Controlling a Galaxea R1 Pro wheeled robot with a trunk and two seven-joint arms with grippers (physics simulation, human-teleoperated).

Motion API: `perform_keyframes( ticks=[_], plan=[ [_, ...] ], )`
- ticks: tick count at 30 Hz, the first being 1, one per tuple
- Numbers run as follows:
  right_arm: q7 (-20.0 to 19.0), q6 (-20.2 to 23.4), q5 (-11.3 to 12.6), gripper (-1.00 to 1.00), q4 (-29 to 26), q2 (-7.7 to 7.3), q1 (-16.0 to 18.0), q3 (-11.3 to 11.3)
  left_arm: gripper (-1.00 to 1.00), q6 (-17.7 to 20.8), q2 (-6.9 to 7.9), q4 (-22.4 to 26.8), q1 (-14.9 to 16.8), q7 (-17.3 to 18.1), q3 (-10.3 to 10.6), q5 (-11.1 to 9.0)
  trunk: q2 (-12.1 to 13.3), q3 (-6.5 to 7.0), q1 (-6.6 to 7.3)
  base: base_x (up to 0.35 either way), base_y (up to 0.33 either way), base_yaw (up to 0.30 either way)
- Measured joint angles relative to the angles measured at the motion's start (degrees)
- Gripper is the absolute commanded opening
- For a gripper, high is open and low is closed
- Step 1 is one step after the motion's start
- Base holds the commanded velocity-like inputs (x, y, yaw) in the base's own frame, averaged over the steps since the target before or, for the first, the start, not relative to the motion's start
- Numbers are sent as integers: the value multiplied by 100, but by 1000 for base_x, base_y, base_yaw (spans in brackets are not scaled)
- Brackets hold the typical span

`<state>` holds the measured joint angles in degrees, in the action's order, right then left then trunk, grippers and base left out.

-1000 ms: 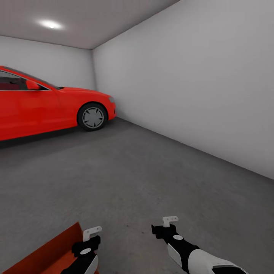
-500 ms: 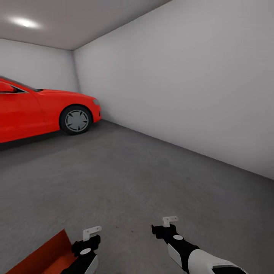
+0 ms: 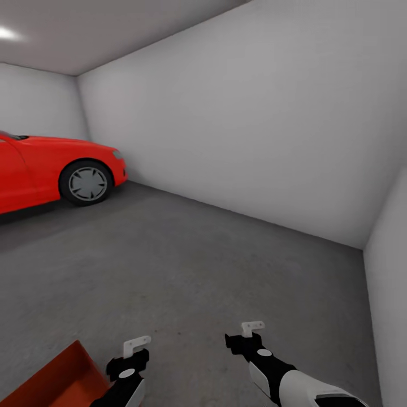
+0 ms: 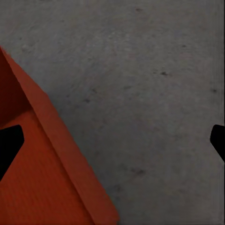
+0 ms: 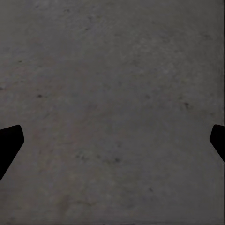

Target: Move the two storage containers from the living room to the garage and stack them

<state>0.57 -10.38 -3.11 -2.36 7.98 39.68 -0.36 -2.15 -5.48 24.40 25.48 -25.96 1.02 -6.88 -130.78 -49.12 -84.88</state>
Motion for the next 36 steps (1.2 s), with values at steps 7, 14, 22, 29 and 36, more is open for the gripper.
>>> perform_keyframes(
  ticks=[7,14,22,29,36],
  plan=[
    [-9,0,0,100,0,0,0,0,100,-3,2,0,0,0,0,1,0,38,0,-10,0,-259],
    [-16,0,0,100,0,0,0,0,100,-5,2,0,0,2,0,-5,0,76,-2,-174,0,-259],
    [-17,0,0,100,0,0,0,0,100,-8,2,0,0,1,0,0,0,120,-3,-262,11,-259],
    [-17,1,0,100,-1,0,-1,0,100,-7,2,1,0,-1,0,-7,0,158,-2,-196,177,-259],
    [-17,2,0,100,-1,9,-1,0,100,-7,2,1,0,-2,0,-8,0,197,1,8,291,-250]
  ],
)
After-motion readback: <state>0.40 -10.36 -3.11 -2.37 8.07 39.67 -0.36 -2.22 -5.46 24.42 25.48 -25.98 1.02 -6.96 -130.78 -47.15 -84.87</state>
